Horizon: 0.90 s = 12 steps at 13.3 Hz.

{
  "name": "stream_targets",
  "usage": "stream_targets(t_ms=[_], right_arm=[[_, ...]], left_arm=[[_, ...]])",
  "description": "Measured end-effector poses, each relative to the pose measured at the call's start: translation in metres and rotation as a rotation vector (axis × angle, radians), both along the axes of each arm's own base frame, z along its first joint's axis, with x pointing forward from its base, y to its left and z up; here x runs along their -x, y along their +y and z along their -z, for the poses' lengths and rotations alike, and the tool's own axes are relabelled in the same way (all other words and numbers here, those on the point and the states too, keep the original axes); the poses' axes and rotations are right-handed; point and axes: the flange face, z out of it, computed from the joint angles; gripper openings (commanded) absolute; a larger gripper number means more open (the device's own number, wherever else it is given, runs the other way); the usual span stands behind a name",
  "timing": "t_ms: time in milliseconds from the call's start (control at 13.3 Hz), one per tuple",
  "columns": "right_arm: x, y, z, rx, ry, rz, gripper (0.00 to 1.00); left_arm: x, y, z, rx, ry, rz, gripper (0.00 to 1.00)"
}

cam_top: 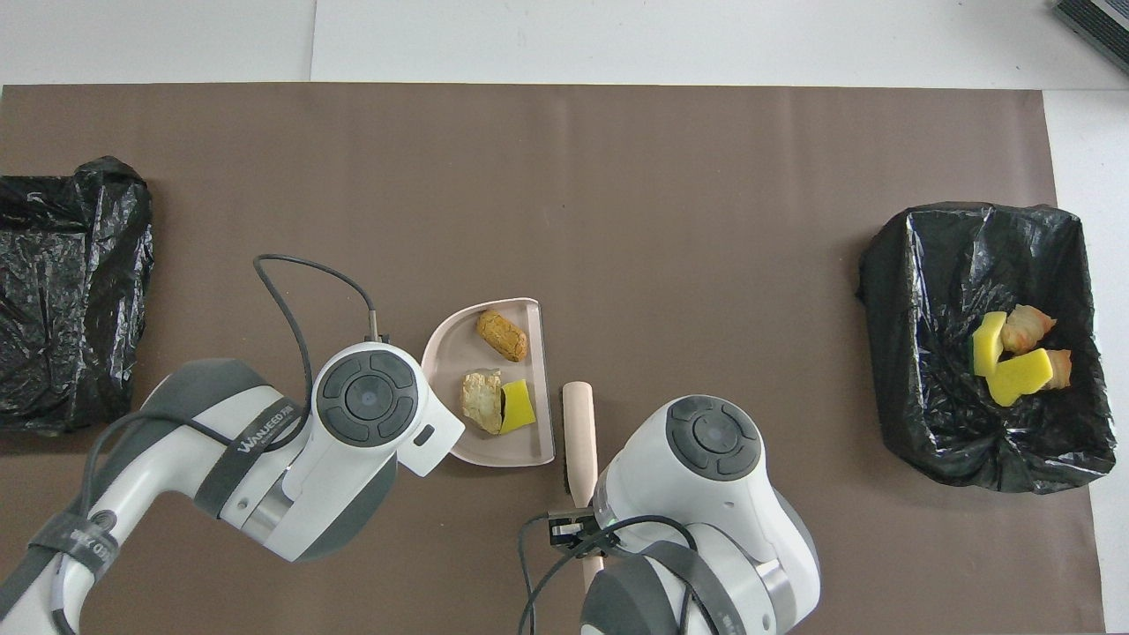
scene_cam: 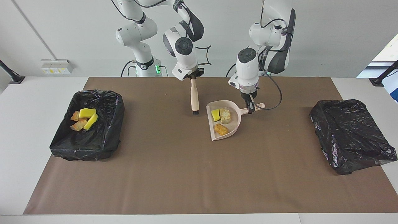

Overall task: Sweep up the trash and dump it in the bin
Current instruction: 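Carry the loaded dustpan toward the farther black bin with the left gripper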

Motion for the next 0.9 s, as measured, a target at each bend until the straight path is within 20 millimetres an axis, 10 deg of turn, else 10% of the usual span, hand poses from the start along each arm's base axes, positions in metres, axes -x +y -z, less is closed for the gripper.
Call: stream_targets(t_ms=[603, 904], right_arm=[[-0.006, -0.001, -0.001, -0.006, -0.030, 0.037, 0.00], [0.022, 0.049, 0.003, -0.017, -0.097, 0.083, 0.00]], left_arm=[[-0.061, 0.050, -0.051, 0.066, -0.063, 0.043, 0.00], [-0.098, 0.110, -0.085, 0.126, -0.073, 0.034, 0.00]])
